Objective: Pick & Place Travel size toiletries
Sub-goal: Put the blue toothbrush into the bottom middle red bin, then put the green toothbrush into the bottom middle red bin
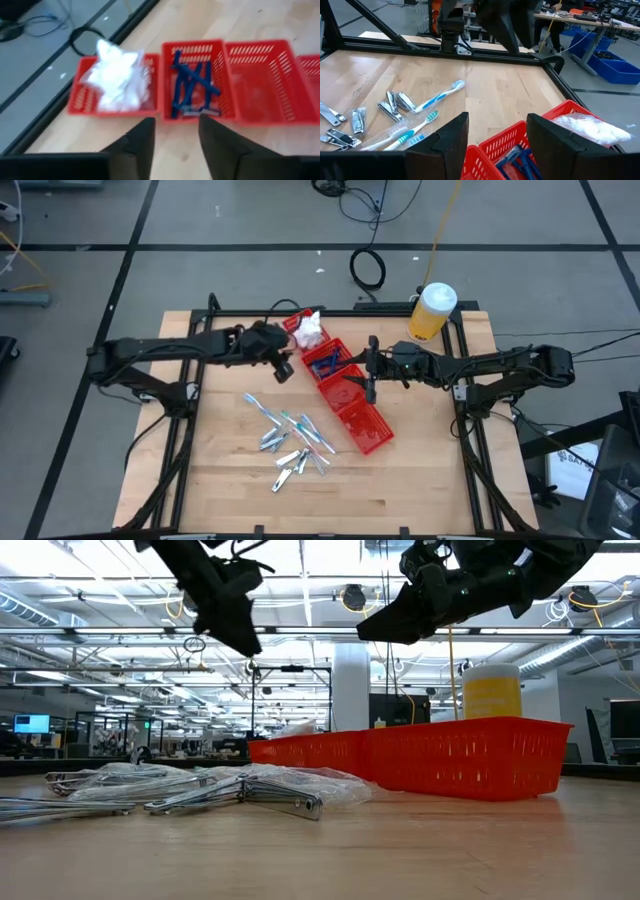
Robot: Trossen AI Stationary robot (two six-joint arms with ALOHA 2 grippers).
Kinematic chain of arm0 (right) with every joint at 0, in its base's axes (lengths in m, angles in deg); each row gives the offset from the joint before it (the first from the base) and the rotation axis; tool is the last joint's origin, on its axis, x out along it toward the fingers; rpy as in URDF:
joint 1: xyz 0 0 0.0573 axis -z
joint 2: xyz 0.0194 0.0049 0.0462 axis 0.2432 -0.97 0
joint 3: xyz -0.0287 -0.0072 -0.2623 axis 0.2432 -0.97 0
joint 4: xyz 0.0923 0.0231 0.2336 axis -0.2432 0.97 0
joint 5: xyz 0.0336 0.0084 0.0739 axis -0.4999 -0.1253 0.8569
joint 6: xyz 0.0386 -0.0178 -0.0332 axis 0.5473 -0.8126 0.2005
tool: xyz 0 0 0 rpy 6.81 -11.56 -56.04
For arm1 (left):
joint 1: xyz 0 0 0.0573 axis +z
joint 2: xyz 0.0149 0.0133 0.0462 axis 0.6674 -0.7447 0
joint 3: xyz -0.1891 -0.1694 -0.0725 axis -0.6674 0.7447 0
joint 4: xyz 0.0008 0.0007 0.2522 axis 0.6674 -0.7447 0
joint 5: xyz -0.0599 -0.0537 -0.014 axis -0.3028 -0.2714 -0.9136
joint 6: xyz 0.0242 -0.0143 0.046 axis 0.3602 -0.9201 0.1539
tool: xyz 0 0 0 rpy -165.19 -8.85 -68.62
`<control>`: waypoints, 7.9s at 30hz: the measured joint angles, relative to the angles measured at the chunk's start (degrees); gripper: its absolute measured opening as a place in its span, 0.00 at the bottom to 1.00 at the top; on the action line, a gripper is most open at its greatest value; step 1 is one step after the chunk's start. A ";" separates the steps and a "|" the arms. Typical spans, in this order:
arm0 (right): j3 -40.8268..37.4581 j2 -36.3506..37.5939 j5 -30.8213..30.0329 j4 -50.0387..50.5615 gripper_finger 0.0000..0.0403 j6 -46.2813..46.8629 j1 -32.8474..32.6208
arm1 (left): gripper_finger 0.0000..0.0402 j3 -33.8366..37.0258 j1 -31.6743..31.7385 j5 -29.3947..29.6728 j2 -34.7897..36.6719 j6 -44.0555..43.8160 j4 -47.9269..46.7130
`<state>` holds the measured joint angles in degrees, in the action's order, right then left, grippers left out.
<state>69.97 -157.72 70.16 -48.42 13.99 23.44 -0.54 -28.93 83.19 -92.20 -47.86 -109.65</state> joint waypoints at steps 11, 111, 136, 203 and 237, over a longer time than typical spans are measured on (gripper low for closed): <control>0.00 0.00 0.01 0.01 0.46 0.00 0.01 | 0.10 4.28 -7.52 -9.15 0.13 -6.86 -23.38; -0.02 0.00 0.02 0.30 0.46 -0.02 0.00 | 0.01 20.11 -12.05 -8.38 -6.60 10.31 59.75; -0.02 -0.02 0.11 -6.24 0.46 10.44 -0.11 | 0.04 13.95 -10.08 -10.48 -22.52 10.37 71.66; 0.00 -0.76 9.05 -6.08 0.46 11.59 -0.11 | 0.41 14.95 -15.73 -15.06 -12.94 17.99 13.12; -0.02 -0.76 8.98 -4.34 0.46 11.58 -0.07 | 0.00 15.22 -14.19 -15.07 -8.10 14.15 -3.35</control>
<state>69.95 -158.49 79.14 -52.76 25.57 23.37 14.68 -43.12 68.12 -100.30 -33.71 -113.00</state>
